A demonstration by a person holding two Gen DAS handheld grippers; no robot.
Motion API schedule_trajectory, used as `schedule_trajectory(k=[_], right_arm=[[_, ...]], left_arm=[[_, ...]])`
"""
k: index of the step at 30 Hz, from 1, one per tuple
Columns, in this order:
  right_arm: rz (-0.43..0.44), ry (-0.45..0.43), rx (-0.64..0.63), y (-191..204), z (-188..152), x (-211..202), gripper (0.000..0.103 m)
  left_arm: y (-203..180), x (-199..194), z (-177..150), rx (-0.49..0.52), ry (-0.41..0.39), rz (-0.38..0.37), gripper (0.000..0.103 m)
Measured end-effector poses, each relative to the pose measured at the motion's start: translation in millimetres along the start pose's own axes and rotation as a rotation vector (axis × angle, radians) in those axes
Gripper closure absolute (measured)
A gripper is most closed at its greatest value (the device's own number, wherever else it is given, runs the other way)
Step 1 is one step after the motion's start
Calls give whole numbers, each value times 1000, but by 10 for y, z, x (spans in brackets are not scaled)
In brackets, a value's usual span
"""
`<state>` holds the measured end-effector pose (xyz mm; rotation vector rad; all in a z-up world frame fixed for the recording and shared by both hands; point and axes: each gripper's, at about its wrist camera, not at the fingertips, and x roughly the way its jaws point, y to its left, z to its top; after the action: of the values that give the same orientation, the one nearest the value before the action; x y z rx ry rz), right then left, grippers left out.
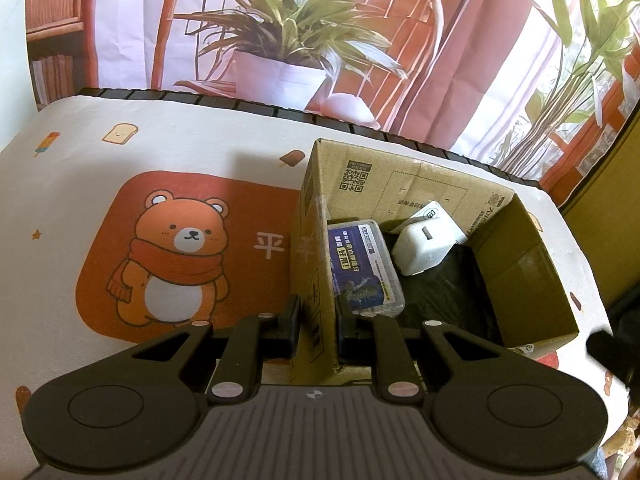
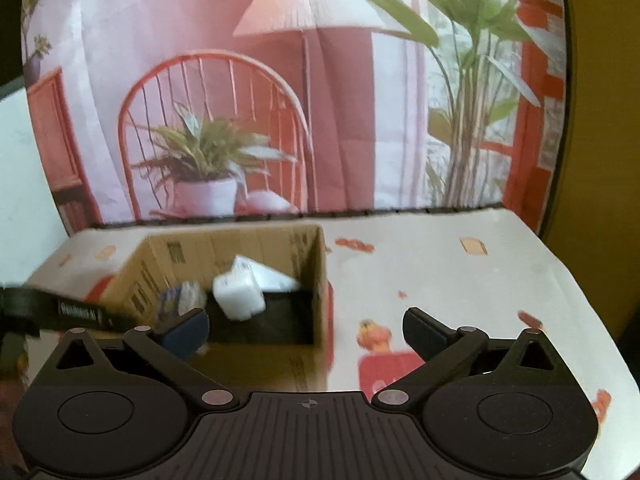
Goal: Organize rigid objects
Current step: 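Move the right tool out of the box to the dark red bottle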
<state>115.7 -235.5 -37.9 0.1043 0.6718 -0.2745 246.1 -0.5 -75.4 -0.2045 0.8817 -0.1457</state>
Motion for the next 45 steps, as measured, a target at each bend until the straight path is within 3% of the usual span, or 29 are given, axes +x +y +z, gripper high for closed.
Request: schedule_trajectory(k=[10, 21, 27, 29, 33, 36, 38, 45], right_arm=[[-49, 90, -53, 186, -329, 58, 0], [96, 265, -29, 337, -472, 283, 2], [156, 311, -75, 500, -538, 358, 13], [167, 333, -91, 554, -569, 396, 23], [190, 339, -121, 643, -600, 418, 28], [209, 353, -135, 690, -632, 447, 37], [213, 368, -139, 703, -656, 473, 49], [199, 394, -127, 655, -682, 484, 58]], left_arm=[[24, 4, 3, 0, 1, -1, 85], [28, -2, 5, -1, 0, -2, 85], [25, -3, 4, -1, 0, -2, 85], [24, -3, 3, 0, 0, -2, 85], [25, -3, 3, 0, 0, -2, 85], [26, -3, 3, 0, 0, -2, 85], [24, -3, 3, 0, 0, -2, 85], [25, -3, 2, 0, 0, -2, 85]])
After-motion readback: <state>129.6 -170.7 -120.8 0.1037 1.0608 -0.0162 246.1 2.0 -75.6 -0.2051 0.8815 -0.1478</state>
